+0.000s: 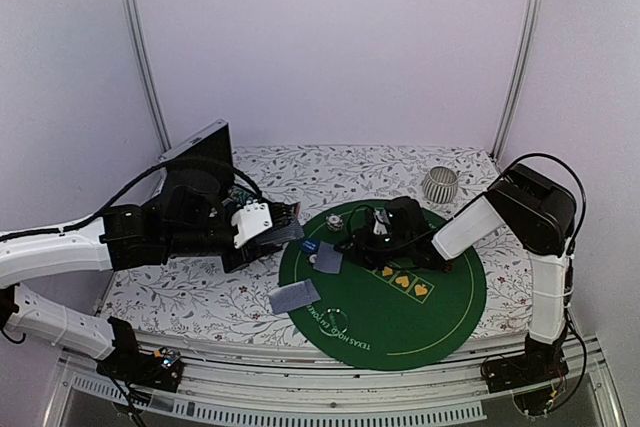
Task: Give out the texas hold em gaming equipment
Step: Pick up the poker card from the poker table mat.
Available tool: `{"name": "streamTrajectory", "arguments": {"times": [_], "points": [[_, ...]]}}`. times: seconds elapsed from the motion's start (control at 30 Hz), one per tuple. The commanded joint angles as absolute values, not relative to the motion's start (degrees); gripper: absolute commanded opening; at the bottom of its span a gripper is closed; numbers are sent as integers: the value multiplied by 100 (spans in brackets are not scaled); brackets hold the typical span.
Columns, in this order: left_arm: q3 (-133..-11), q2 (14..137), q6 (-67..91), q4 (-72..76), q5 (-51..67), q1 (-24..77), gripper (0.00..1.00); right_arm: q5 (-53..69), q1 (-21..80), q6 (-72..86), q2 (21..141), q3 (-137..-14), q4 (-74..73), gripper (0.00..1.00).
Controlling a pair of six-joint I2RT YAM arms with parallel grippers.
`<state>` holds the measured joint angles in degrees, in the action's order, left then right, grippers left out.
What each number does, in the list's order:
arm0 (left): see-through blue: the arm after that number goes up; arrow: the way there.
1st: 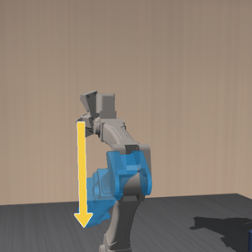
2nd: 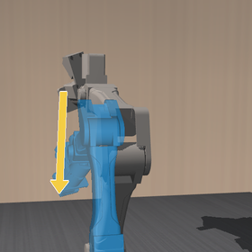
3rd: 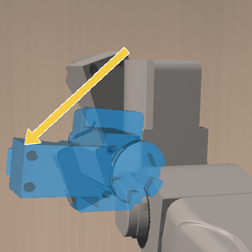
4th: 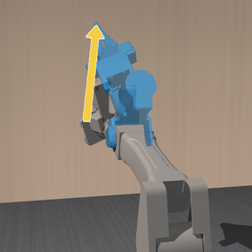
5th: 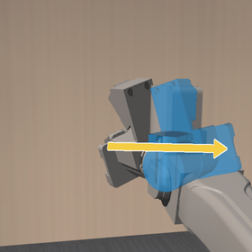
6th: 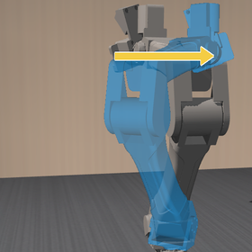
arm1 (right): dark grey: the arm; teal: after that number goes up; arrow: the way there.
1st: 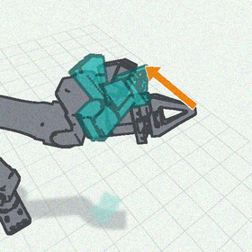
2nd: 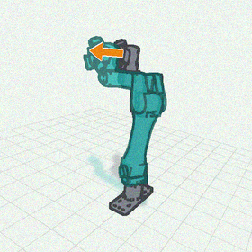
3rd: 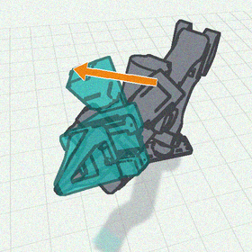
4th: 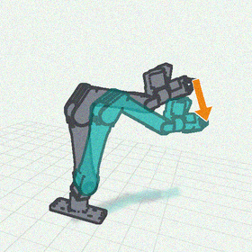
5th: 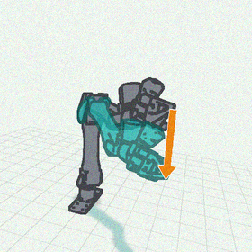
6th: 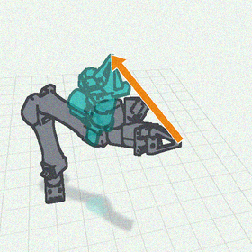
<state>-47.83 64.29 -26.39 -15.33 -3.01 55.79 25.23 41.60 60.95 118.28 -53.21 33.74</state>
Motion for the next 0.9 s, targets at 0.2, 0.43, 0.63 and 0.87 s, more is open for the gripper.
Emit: {"name": "streamTrajectory", "arguments": {"times": [0.2, 0.43, 0.63, 0.87], "points": [[-4729, 6311, -2663, -1420, -226, 5520, 43, 2638, 4127, 6354, 12292, -5296, 3600, 3], [-4720, 6311, -2672, -1415, -222, 5525, 43, 2766, 4126, 6009, 11752, -5230, 3660, 2], [-4720, 6320, -2680, -1413, -236, 5520, 43, 2177, 4207, 4303, 10544, -5604, 1957, 2], [-4733, 6324, -2682, -1418, -248, 5520, 43, 459, 4291, 1521, 9596, -6128, -356, 2]]}}
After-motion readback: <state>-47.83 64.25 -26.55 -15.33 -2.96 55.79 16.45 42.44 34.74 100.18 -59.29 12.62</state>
